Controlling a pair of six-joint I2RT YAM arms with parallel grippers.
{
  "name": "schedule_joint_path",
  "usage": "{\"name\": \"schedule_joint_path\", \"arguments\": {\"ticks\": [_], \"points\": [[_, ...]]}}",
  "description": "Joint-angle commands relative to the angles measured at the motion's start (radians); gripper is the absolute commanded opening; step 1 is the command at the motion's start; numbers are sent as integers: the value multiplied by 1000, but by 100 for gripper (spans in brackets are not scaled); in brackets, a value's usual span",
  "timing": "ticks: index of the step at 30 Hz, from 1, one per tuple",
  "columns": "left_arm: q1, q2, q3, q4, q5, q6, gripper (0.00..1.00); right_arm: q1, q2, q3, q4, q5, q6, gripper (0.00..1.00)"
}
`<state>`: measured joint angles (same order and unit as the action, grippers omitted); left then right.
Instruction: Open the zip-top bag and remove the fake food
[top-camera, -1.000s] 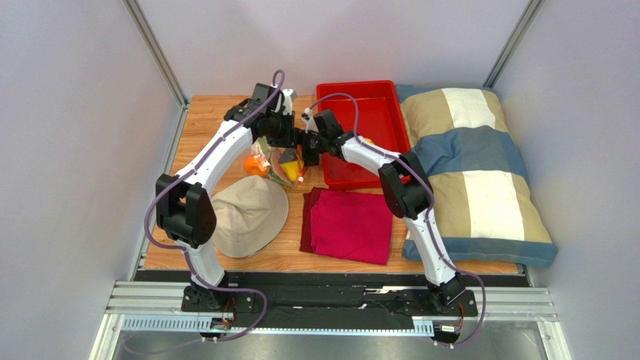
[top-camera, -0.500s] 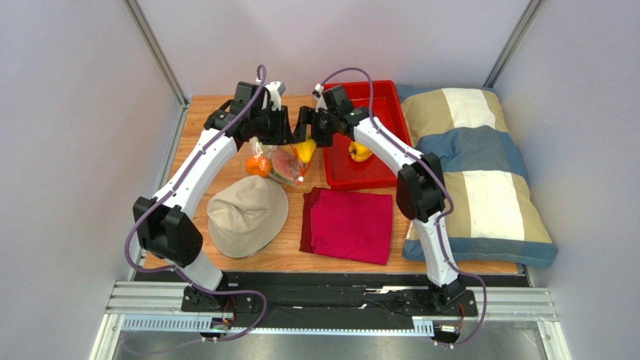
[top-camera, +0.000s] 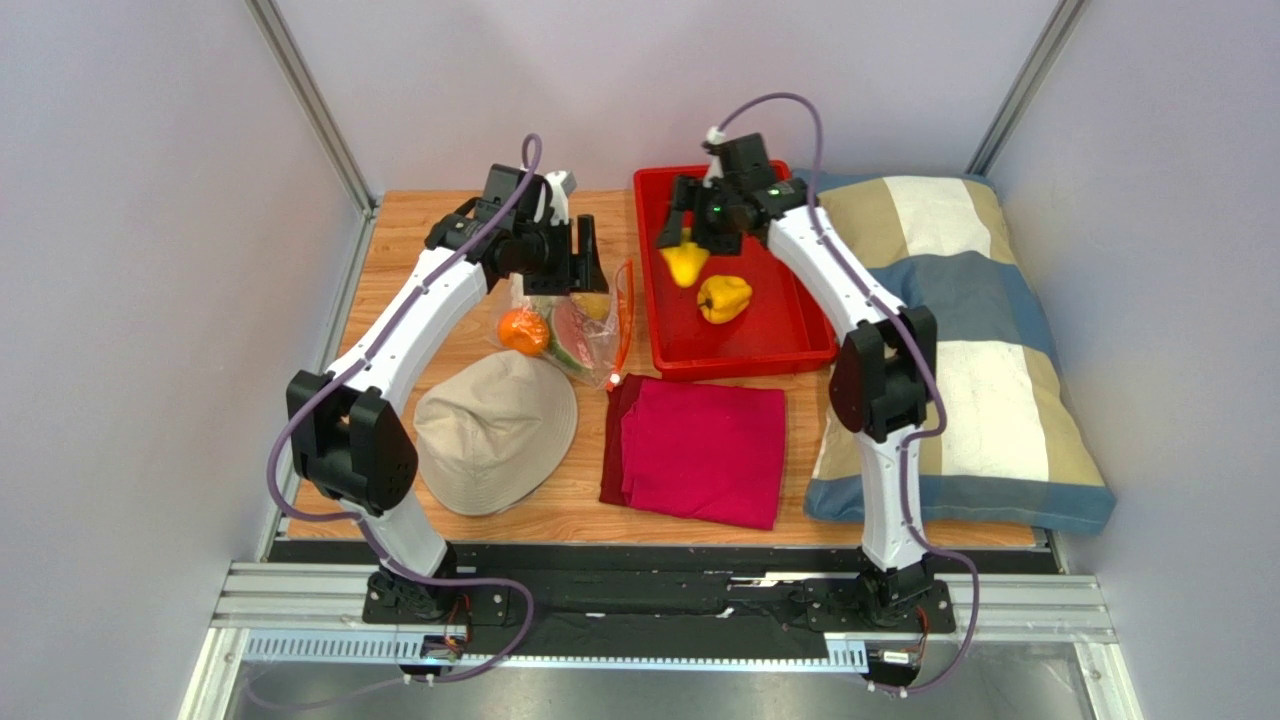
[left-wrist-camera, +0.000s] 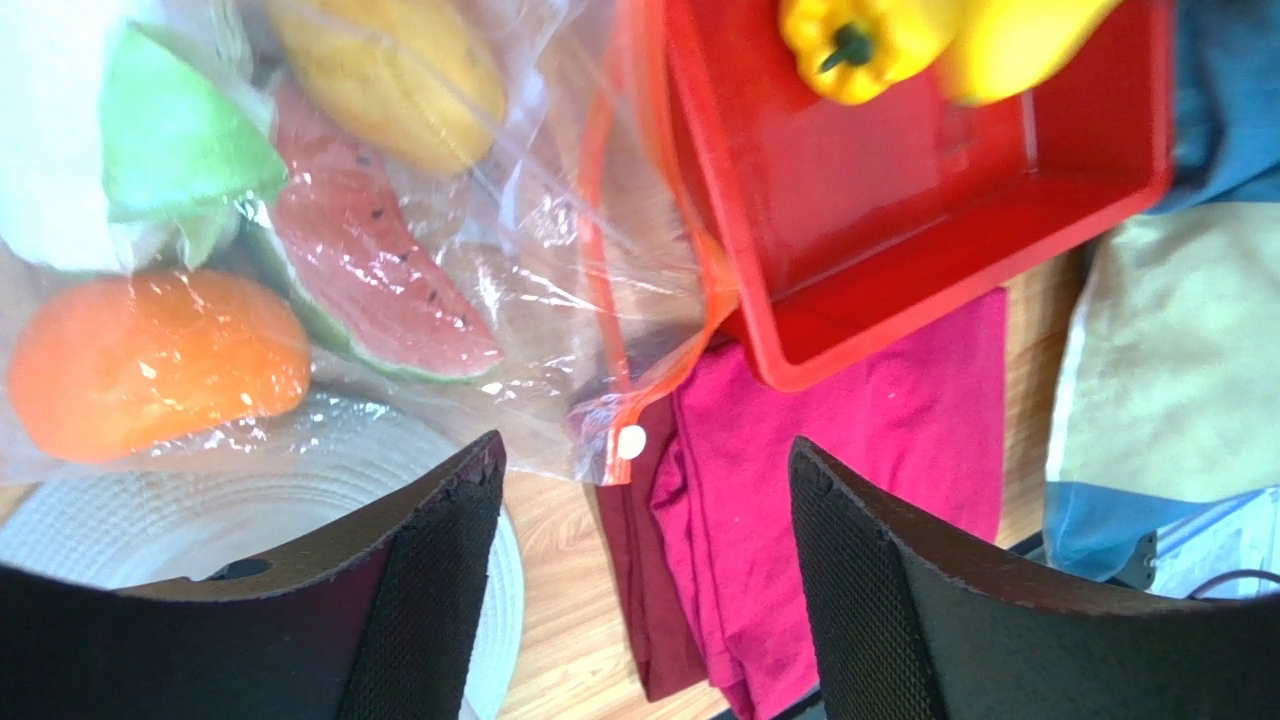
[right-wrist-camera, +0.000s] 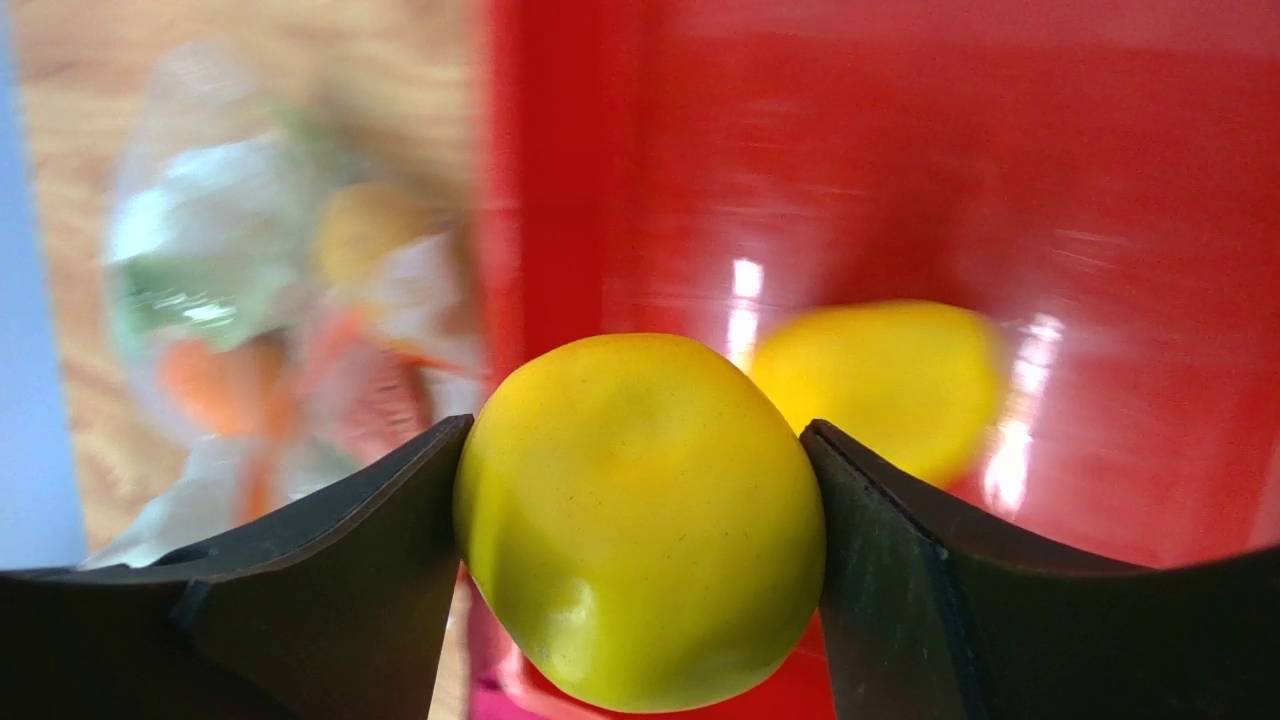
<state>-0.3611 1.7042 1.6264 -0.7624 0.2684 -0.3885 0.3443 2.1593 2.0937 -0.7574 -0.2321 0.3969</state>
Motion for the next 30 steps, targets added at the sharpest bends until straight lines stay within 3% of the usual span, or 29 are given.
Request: {"name": "schedule_joint_path", "arguments": {"ticks": [1, 3, 6, 9, 10, 12, 13, 16, 21, 27, 30], "points": [[-38, 17, 76, -28, -35, -4, 75, -93, -111, -128, -51, 82, -58, 13], [-87, 44, 111, -46, -78, 10, 76, -117, -153, -217, -59, 112, -72, 14], [-143, 106, 174, -92, -214, 28, 77, -123, -180, -282, -63, 171, -107, 25], [-197, 188, 248, -162, -395, 31, 75, -126, -176, -316, -69, 201, -122, 43], [-212, 211, 269, -185, -478, 31, 75, -131, -171, -325, -69, 203, -125, 55], [-222, 271, 337, -250, -535, 31, 75, -133, -164, -334, -71, 197, -132, 65], [-223, 287, 358, -265, -554, 28, 75, -133, -164, -343, -71, 197, -135, 76], [-226, 331, 415, -296, -558, 14, 78, -131, -170, -356, -66, 212, -141, 96], [-226, 382, 451, -310, -580, 11, 78, -133, -182, -350, -66, 223, -148, 100], [-223, 408, 455, -284, -517, 22, 70, -87, -220, -325, -34, 166, -141, 100], [-219, 410, 455, -265, -477, 40, 57, -31, -239, -322, 9, 97, -118, 100]]}}
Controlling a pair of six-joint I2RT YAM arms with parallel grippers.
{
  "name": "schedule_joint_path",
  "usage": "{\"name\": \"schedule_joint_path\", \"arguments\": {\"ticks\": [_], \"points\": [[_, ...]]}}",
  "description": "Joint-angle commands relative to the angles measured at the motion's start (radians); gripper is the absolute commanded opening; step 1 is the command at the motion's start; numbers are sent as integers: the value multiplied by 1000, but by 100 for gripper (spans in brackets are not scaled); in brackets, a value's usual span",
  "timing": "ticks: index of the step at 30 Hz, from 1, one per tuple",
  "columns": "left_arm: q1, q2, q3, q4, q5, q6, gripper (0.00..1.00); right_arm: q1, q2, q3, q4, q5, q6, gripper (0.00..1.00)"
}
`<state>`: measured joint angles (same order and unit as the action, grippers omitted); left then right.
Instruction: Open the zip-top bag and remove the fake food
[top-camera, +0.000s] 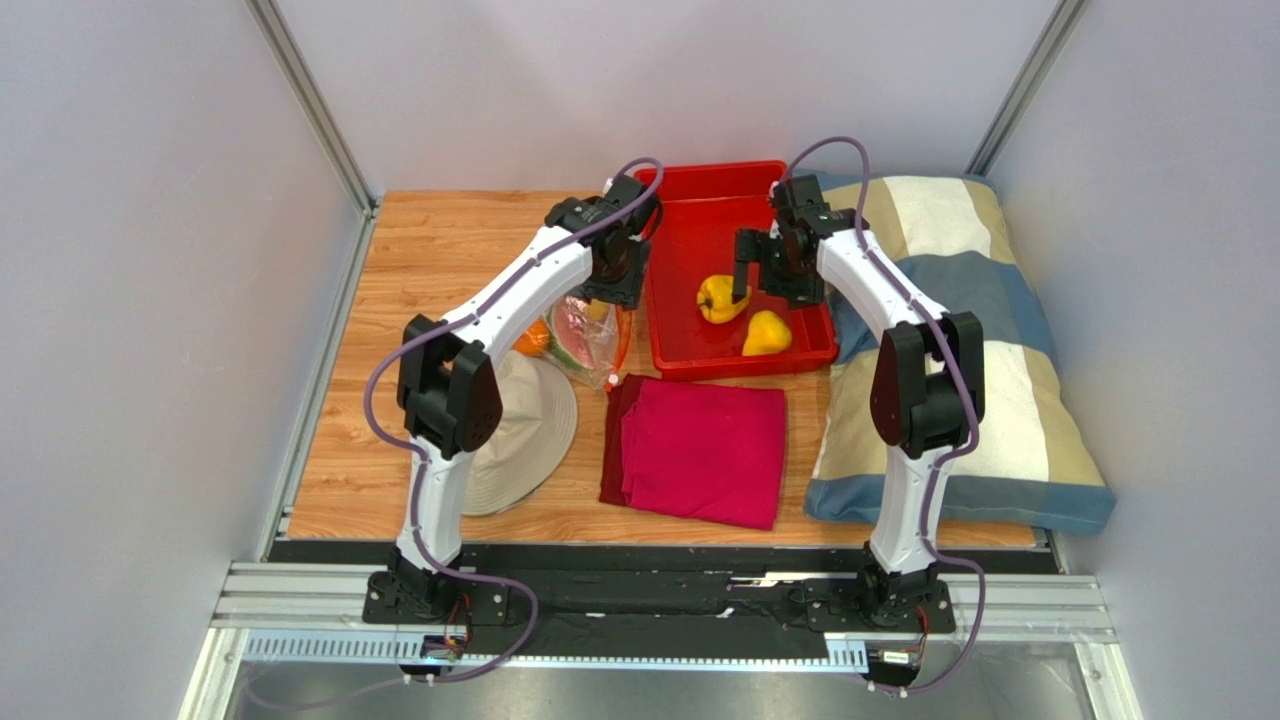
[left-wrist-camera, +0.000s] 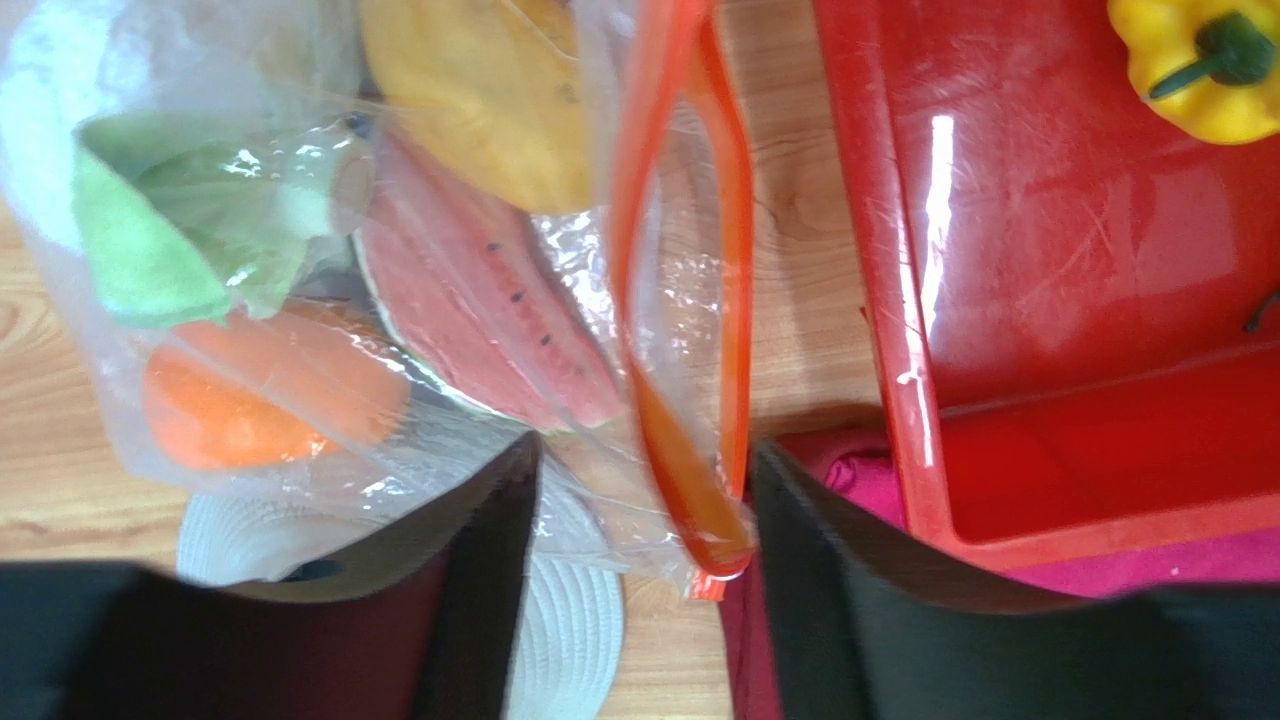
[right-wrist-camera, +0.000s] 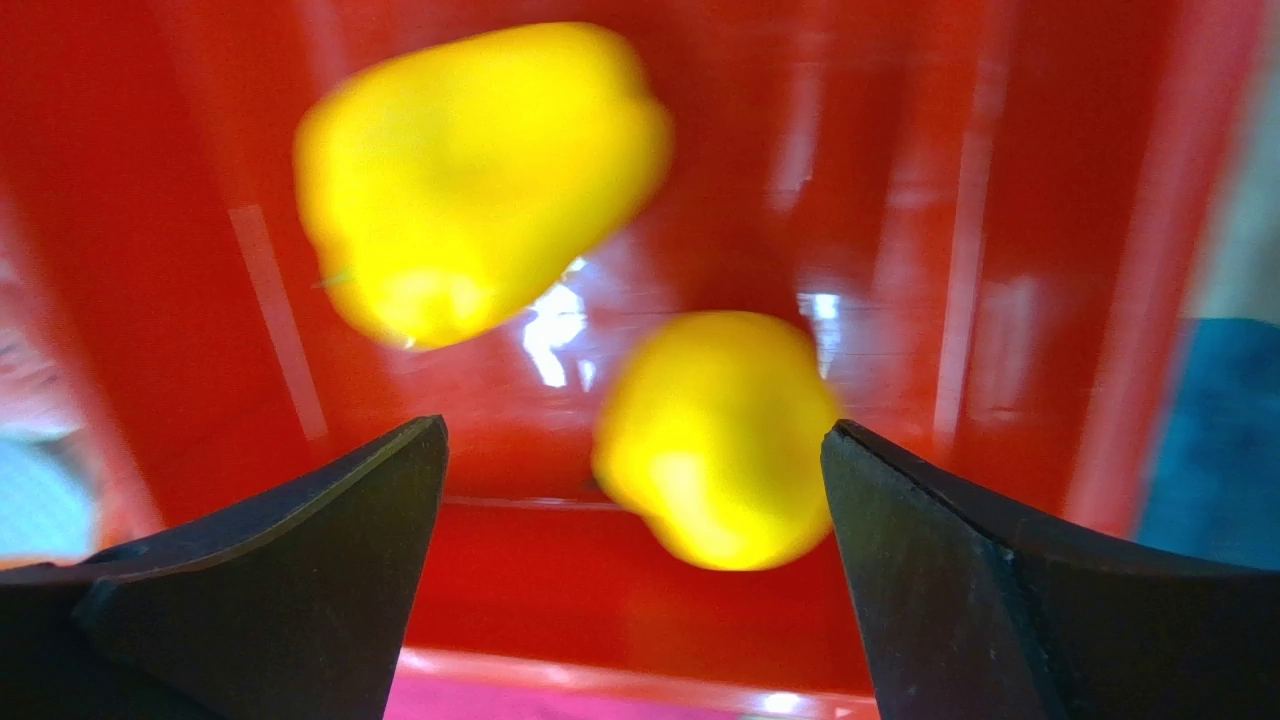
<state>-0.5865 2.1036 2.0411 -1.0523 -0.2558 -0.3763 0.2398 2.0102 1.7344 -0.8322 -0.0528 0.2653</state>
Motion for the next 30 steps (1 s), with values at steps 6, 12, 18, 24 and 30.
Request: {"name": "schedule_joint_path", "arguments": {"ticks": [6, 12, 18, 24, 30], "points": [[60, -28, 24, 43, 105, 59, 1, 170, -85, -22, 275, -281, 129, 98], [109, -135, -1, 61, 220, 86, 0, 230, -24, -52, 540, -459, 273, 72], [134, -220, -45, 92, 312, 97, 0, 296, 50, -12, 666, -470, 305, 44], [136, -225, -42, 92, 351, 117, 0, 334, 148, 97, 694, -444, 273, 47], [136, -211, -44, 84, 372, 120, 0, 342, 189, 125, 610, -280, 206, 51]]}}
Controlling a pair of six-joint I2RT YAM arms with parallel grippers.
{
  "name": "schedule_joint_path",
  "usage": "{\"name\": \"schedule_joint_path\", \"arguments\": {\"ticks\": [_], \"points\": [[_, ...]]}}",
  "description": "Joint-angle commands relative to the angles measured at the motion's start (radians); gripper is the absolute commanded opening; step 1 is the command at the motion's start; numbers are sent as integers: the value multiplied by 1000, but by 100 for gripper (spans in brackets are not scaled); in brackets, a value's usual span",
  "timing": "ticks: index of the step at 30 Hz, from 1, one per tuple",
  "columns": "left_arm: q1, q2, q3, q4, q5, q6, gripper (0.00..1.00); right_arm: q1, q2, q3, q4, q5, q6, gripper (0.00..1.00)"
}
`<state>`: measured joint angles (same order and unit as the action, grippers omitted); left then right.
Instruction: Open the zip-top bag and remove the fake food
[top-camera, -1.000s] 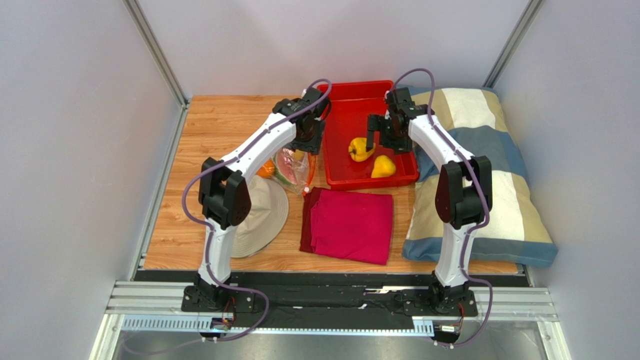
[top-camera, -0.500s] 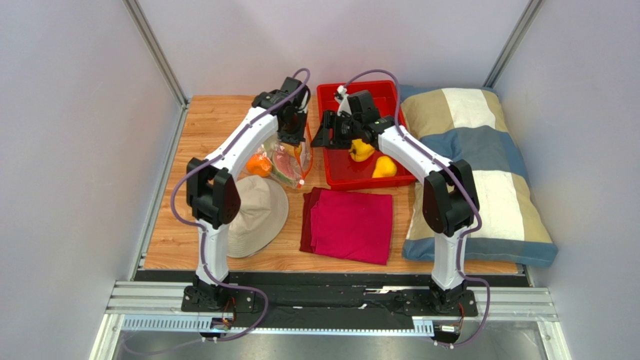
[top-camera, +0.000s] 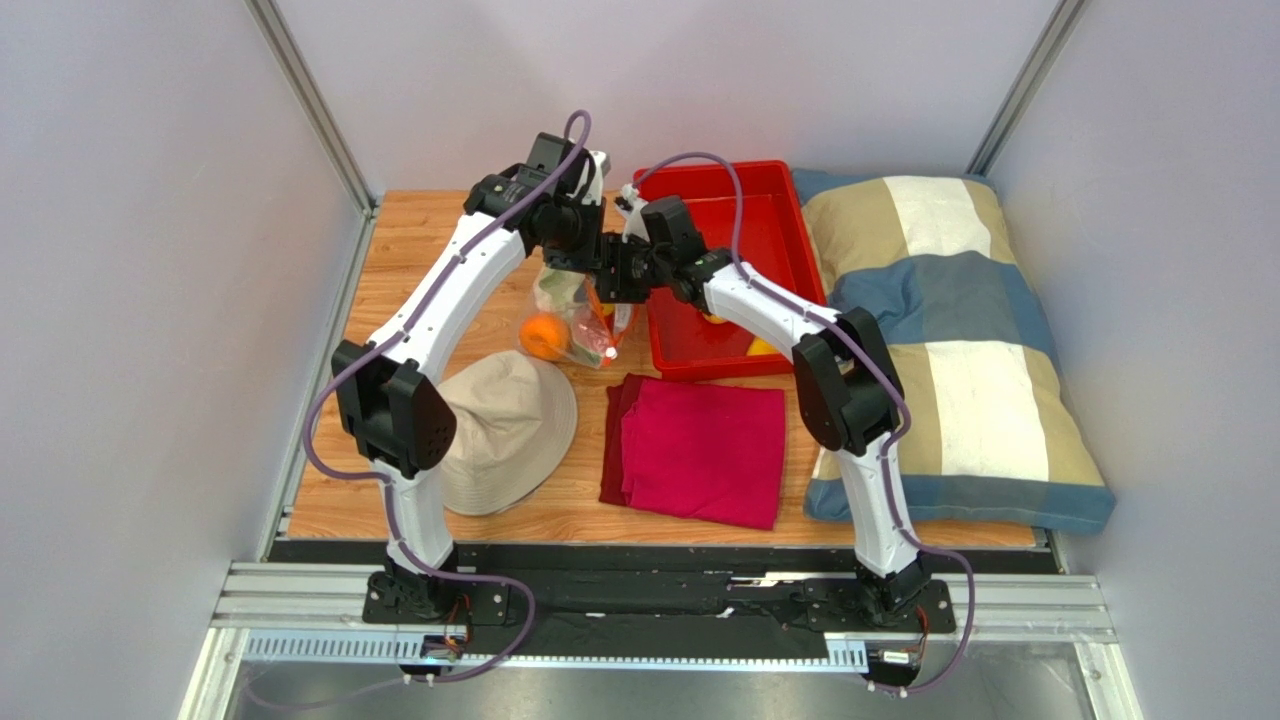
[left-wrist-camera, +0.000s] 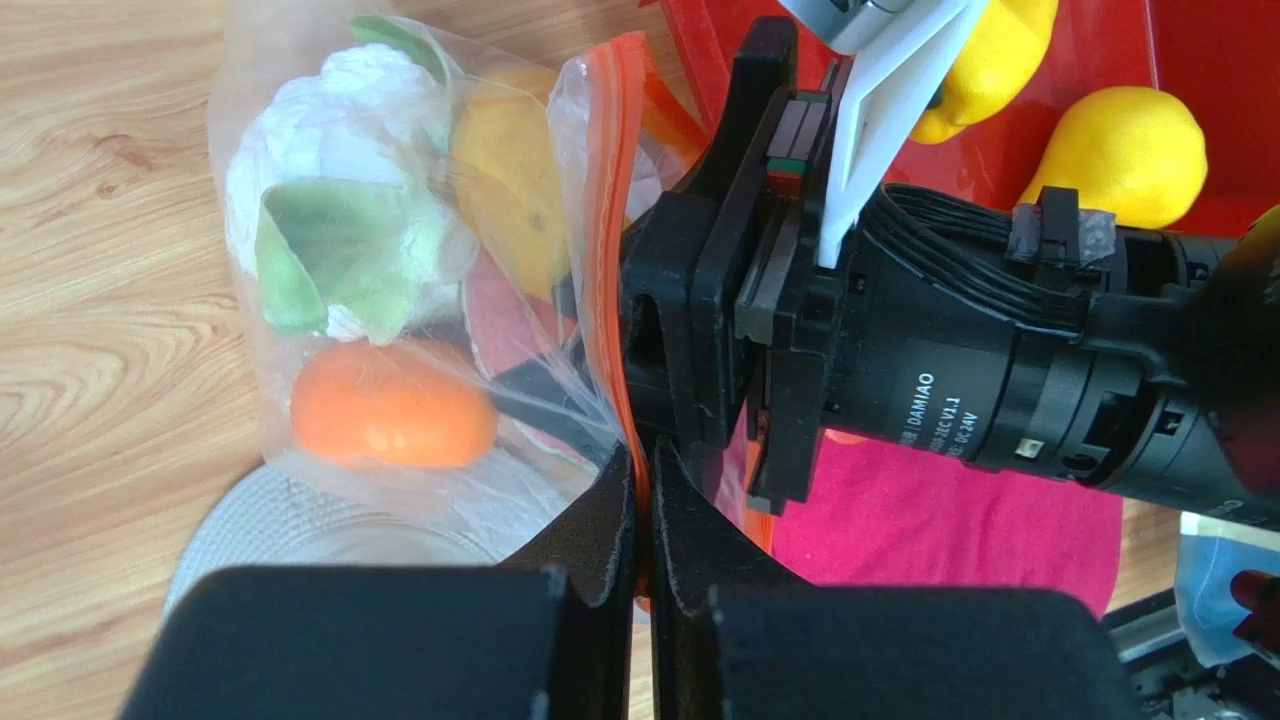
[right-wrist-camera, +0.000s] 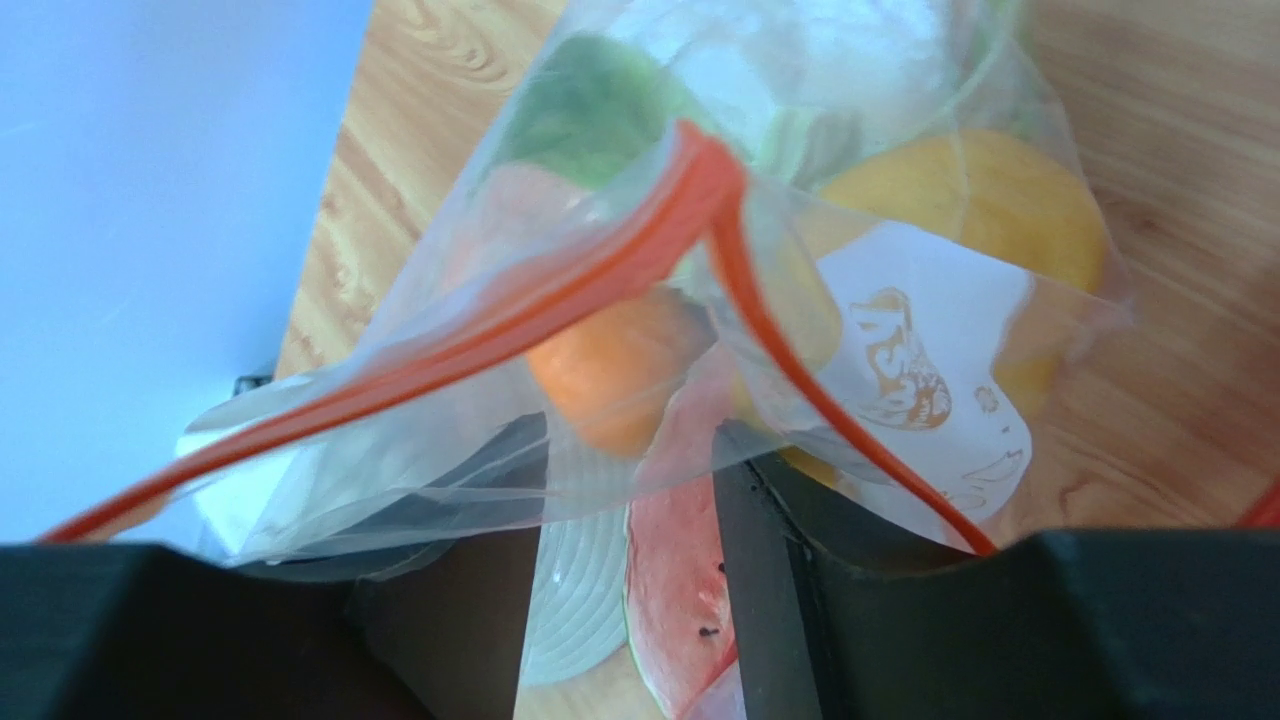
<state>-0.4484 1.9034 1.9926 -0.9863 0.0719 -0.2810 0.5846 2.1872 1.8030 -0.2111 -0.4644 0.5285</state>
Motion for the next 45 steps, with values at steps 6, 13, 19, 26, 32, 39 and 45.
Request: {"name": "schedule_joint_path", "arguments": {"ticks": [6, 13, 19, 26, 32, 39, 45], "points": [[-1, -1, -18, 3, 40, 34, 0, -2, 25, 70, -125, 254, -116, 57], [-1, 22, -9, -2, 81, 45, 0, 1, 101, 176, -182, 260, -99, 80], [-1, 33, -20, 40, 196, 16, 0, 3, 183, 233, -90, 182, -38, 88], [-1, 34, -37, 47, 227, 3, 0, 0, 240, 243, 59, 86, -6, 85], [-1, 39, -41, 60, 236, -4, 0, 4, 249, 201, 123, 33, 37, 83], [-1, 43, -35, 66, 230, -7, 0, 3, 283, 275, 92, 6, 70, 65], [2, 33, -46, 60, 151, -1, 0, 1, 217, 272, 23, -5, 50, 22]]}}
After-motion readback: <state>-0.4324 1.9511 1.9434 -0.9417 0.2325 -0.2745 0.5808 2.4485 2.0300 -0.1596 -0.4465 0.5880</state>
